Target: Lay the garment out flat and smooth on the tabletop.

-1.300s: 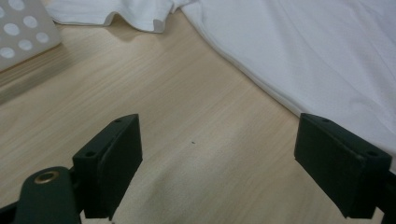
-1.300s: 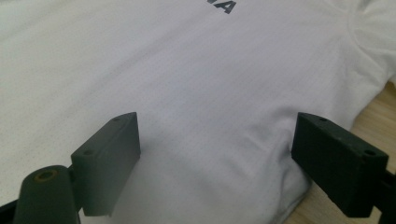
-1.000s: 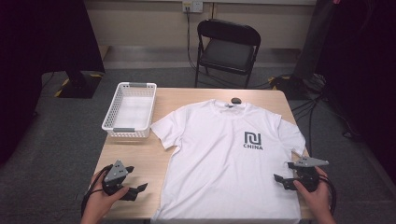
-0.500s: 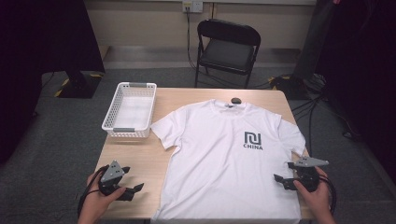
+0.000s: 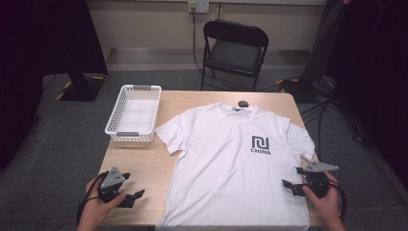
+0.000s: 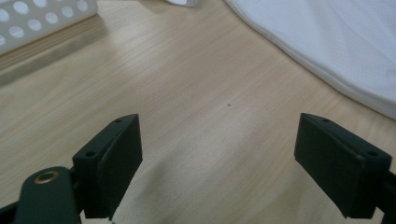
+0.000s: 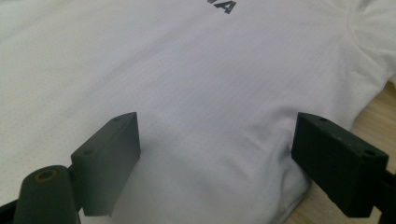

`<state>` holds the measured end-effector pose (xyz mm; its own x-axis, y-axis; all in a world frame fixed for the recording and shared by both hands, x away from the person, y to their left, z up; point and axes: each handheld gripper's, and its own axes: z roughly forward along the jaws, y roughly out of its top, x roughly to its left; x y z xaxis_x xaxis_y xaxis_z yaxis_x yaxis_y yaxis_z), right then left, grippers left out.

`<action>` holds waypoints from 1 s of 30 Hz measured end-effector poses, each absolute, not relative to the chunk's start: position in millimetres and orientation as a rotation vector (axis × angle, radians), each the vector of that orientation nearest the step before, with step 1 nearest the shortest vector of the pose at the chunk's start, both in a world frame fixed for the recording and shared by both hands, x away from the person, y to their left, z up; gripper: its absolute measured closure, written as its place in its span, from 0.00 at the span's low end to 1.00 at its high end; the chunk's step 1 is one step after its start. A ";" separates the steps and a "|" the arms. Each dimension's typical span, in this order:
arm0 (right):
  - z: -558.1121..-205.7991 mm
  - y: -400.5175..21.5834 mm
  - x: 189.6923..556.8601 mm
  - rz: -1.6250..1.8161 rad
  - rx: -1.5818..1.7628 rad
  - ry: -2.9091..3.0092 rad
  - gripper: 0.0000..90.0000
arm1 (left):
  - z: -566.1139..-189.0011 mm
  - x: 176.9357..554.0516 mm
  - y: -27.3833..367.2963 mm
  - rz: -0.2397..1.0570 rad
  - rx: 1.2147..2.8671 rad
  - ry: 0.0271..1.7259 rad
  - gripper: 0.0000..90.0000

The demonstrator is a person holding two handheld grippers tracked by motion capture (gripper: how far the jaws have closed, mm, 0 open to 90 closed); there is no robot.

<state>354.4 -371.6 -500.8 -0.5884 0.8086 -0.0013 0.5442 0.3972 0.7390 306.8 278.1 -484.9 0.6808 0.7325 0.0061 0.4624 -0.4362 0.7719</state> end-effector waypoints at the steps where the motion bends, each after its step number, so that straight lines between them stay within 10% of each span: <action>1: -500.8 -371.6 354.4 1.014 1.169 2.299 0.16 | -485.4 306.4 278.9 0.437 2.101 0.923 0.17; 30: -500.8 -371.6 354.4 1.014 1.170 2.299 0.16 | -496.1 301.7 301.0 0.448 2.113 0.970 0.17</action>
<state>354.4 -371.6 -500.8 -0.5882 0.8087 -0.0008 0.5447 0.3968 0.7388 301.7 301.0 -496.1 0.6507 0.7593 0.0035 0.4945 -0.4272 0.7569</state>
